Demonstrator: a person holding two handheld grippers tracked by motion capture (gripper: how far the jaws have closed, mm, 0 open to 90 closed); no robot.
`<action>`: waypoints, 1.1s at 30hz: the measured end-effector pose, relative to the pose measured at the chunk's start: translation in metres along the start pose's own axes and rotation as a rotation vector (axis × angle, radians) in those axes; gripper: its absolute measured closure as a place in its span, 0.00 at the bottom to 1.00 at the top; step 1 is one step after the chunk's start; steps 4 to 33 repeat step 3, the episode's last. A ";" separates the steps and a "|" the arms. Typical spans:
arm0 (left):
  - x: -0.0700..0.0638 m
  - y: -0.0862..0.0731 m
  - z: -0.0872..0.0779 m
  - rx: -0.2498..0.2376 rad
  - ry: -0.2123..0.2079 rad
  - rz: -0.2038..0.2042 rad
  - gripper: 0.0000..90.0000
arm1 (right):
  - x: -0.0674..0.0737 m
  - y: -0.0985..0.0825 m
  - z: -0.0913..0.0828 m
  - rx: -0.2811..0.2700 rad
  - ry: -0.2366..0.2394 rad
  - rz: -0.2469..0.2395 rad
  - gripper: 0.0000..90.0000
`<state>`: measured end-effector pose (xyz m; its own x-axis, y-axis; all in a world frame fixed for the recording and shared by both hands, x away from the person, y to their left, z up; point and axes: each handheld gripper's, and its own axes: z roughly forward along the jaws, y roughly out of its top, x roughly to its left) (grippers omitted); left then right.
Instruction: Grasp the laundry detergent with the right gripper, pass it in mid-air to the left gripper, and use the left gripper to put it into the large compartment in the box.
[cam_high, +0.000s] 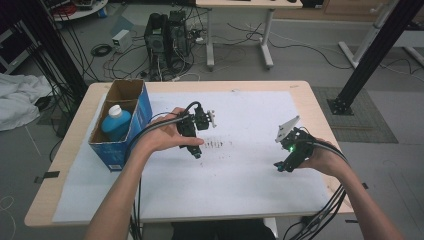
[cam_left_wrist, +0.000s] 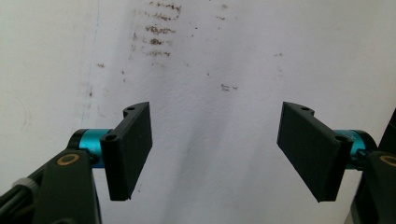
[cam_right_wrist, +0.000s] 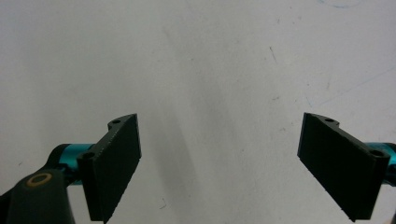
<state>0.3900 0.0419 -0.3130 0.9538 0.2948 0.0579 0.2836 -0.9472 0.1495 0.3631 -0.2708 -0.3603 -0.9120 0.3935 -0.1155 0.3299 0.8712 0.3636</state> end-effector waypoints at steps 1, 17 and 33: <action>0.000 0.000 0.000 -0.002 0.003 0.001 0.30 | 0.000 0.000 0.000 -0.003 0.001 -0.009 0.14; -0.001 -0.001 0.001 -0.009 0.002 -0.013 0.30 | 0.001 0.001 0.002 -0.002 -0.003 -0.003 0.14; -0.001 -0.001 0.001 -0.009 0.002 -0.013 0.30 | 0.001 0.001 0.002 -0.002 -0.003 -0.003 0.14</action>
